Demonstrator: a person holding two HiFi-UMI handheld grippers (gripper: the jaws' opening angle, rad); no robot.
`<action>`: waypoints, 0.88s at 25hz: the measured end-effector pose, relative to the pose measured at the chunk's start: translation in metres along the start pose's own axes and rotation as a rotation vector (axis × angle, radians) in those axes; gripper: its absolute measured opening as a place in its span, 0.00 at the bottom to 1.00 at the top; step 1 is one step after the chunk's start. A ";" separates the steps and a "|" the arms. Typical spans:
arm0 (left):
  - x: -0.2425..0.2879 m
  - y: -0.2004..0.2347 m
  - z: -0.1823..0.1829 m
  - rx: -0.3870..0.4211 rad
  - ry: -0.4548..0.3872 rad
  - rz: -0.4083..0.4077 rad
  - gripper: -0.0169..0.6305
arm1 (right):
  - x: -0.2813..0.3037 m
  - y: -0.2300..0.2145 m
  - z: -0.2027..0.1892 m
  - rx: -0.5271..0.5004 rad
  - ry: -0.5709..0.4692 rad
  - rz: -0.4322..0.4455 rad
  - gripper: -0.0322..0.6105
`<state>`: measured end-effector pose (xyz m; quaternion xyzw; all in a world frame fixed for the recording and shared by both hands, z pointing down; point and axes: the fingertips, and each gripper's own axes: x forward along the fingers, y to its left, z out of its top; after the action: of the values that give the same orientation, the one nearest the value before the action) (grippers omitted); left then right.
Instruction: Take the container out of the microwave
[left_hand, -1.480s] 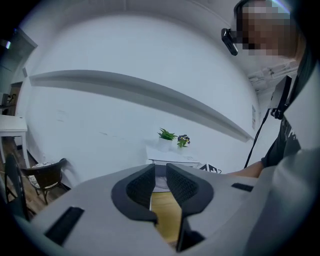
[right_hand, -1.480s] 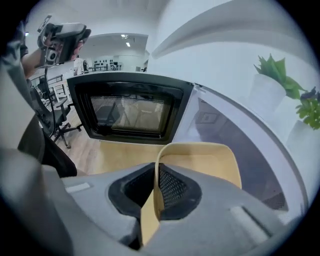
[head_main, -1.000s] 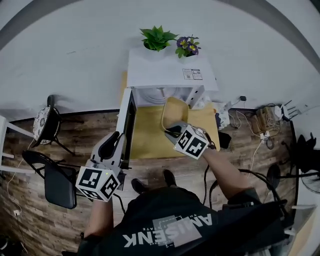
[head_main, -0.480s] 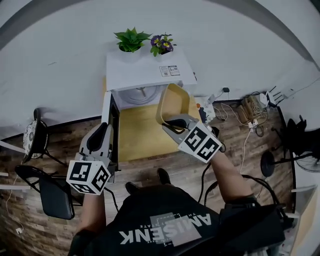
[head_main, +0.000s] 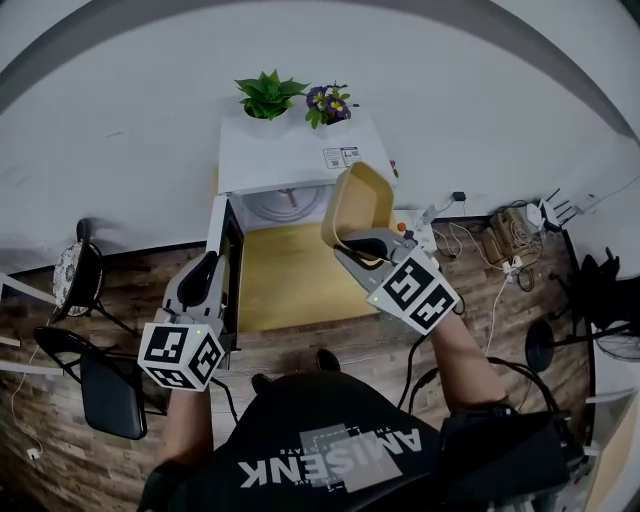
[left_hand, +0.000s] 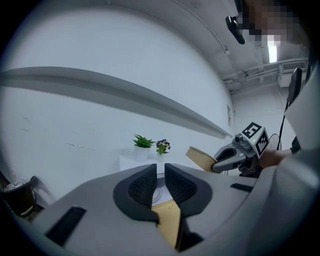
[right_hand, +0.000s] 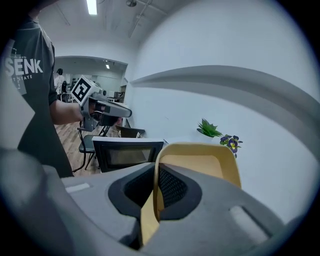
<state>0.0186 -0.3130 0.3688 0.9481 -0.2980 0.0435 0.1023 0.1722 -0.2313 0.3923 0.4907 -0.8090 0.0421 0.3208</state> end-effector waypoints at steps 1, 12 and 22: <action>0.001 -0.001 0.000 -0.001 -0.003 0.002 0.10 | 0.000 -0.002 0.000 0.002 -0.005 0.000 0.08; -0.001 -0.002 0.002 0.025 -0.010 0.025 0.13 | 0.003 -0.011 0.007 -0.025 -0.031 0.011 0.08; -0.001 0.001 -0.001 0.018 0.003 0.034 0.14 | 0.003 -0.011 0.015 -0.057 -0.037 0.022 0.08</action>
<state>0.0174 -0.3129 0.3701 0.9437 -0.3135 0.0492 0.0935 0.1735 -0.2451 0.3799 0.4730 -0.8211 0.0138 0.3192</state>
